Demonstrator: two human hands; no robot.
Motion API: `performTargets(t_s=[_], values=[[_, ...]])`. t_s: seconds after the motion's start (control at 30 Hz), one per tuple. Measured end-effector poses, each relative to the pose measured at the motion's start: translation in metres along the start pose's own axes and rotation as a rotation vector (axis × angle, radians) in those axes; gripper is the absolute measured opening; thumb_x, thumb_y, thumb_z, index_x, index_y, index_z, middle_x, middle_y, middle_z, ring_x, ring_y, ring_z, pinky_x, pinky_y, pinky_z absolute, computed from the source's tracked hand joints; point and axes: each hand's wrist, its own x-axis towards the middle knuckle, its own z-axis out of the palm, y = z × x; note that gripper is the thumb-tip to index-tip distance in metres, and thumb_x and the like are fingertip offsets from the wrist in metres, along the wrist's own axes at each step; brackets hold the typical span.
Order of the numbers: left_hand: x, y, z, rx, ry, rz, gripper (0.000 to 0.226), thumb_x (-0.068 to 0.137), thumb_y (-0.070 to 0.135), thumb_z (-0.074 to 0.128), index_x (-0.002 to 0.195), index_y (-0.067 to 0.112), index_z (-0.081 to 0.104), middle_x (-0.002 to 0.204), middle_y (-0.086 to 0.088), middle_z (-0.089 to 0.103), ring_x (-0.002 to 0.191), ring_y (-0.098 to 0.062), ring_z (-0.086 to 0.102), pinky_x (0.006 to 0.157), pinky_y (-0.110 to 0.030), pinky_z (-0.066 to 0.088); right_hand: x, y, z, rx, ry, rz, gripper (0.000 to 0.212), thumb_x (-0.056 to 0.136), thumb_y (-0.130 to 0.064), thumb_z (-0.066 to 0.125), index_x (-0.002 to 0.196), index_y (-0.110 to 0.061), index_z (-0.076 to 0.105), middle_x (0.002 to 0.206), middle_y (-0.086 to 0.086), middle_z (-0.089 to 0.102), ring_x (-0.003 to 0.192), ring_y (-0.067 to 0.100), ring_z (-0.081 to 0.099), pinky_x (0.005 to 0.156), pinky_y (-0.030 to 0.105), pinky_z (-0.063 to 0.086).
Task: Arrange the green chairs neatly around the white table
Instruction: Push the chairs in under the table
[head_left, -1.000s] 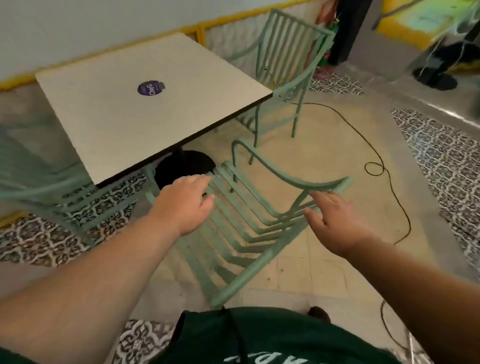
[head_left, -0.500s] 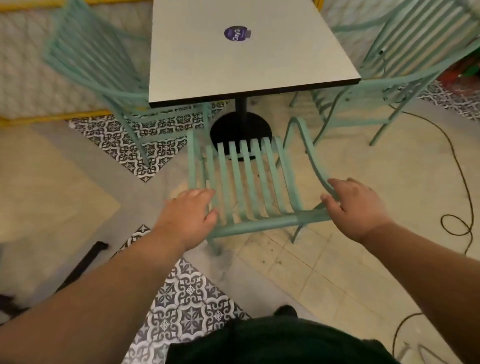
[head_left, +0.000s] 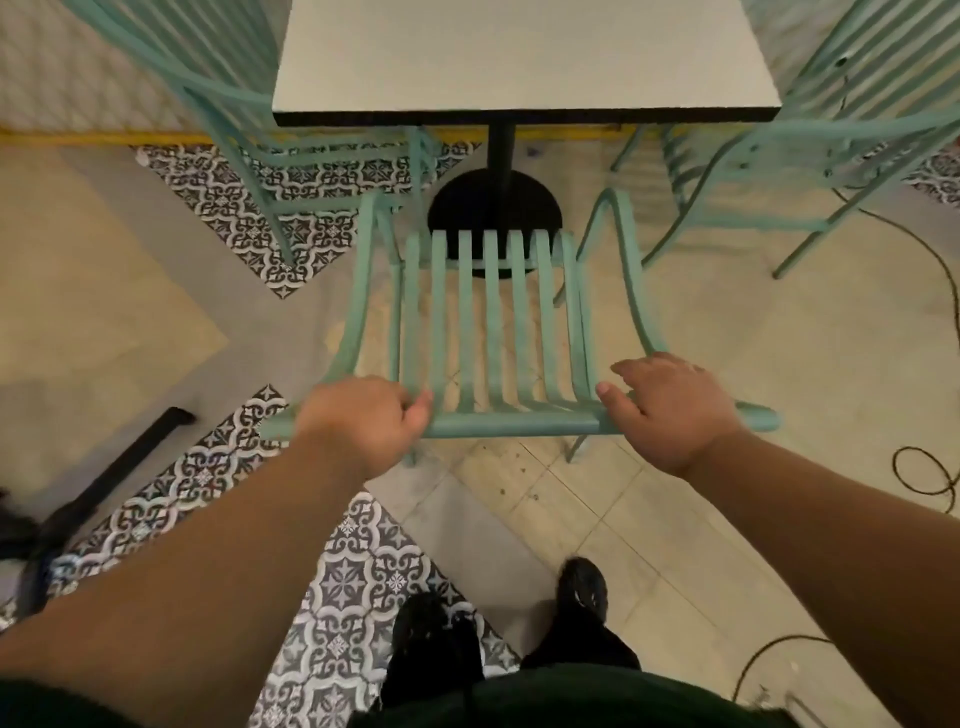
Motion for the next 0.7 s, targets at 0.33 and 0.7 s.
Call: performTargets(t_s=[0.33, 0.7], values=[[0.024, 0.0, 0.003, 0.049, 0.115, -0.049, 0.055, 0.092, 0.059, 0.024, 0.081, 0.023, 0.065, 0.071, 0.003, 0.06, 0.07, -0.023, 0.058, 0.06, -0.032, 0.044, 0.024, 0.009, 0.003, -0.084, -0.03, -0.002, 0.063, 0.098, -0.063, 0.02, 0.072, -0.024, 0.061, 0.064, -0.004, 0.06, 0.059, 0.016, 0.058, 0.057, 0.031, 0.052], [0.083, -0.003, -0.015, 0.026, 0.175, -0.028, 0.055, 0.097, 0.054, 0.029, 0.066, 0.021, 0.06, 0.063, 0.0, 0.058, 0.06, -0.021, 0.055, 0.055, -0.032, 0.039, 0.078, 0.024, -0.01, -0.105, 0.056, -0.004, 0.064, 0.096, -0.061, 0.018, 0.069, -0.023, 0.061, 0.063, 0.0, 0.061, 0.059, 0.019, 0.058, 0.061, 0.036, 0.056]])
